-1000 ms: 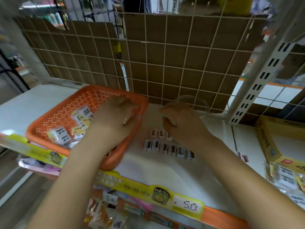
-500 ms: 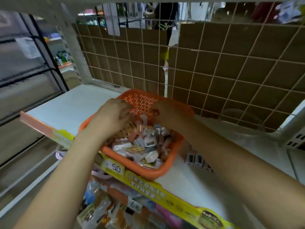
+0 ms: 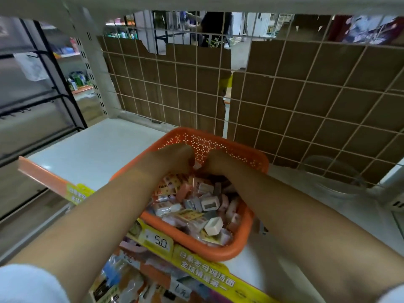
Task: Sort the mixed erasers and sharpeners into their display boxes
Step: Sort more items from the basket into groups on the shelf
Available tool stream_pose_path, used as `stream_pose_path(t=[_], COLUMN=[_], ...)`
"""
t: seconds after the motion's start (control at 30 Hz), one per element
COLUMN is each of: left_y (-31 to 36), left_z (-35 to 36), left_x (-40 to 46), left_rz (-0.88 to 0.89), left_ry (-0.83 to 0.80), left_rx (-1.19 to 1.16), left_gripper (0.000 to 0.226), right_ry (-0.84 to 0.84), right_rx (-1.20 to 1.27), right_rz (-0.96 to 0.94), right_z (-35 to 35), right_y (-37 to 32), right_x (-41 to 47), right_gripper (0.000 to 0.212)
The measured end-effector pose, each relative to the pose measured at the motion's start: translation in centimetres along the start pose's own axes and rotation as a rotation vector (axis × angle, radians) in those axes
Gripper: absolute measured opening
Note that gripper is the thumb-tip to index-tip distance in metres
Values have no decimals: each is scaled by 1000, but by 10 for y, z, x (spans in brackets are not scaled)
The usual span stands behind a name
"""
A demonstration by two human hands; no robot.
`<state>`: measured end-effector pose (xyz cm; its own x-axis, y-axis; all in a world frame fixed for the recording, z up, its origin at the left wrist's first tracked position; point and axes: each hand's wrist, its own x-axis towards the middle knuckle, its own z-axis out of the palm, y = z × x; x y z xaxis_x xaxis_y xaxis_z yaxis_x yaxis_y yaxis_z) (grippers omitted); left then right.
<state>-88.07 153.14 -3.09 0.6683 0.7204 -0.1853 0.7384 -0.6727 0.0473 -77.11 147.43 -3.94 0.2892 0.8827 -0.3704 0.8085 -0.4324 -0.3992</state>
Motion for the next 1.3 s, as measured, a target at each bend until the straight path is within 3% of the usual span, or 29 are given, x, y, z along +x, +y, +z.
stream_pose_path(t=[0.1, 0.23, 0.4, 0.53, 0.6, 0.7, 0.8, 1.0, 1.23, 1.3], left_y=[-3, -5, -8, -13, -12, -9, -2, 25, 54, 67], left_z=[9, 7, 9, -3, -13, -22, -25, -28, -24, -23], left_x=[5, 4, 1, -10, -16, -21, -28, -58, -85, -94], left_rz=[51, 103, 173, 159, 150, 126, 186, 290, 350, 335], left_ry=[-149, -142, -79, 64, 178, 317, 395, 486, 527, 503], left_rx=[60, -55, -97, -267, -358, -432, -548, -687, -685, -747], left_gripper=[28, 32, 21, 5, 13, 7, 11, 12, 41, 40], right_ry=[18, 76, 86, 129, 88, 80, 179, 329, 476, 508], right_rx=[88, 177, 231, 304, 595, 1005, 947, 757, 634, 615], right_rz=[16, -52, -16, 114, 81, -79, -221, -463, -607, -623], right_z=[2, -5, -14, -21, -27, -33, -40, -42, -35, -32], right_y=[2, 8, 10, 4, 6, 14, 19, 35, 64, 74], right_x=[4, 3, 4, 1, -5, -21, -40, -89, -130, -139], right_gripper=[50, 52, 40, 51, 43, 27, 11, 27, 38, 40])
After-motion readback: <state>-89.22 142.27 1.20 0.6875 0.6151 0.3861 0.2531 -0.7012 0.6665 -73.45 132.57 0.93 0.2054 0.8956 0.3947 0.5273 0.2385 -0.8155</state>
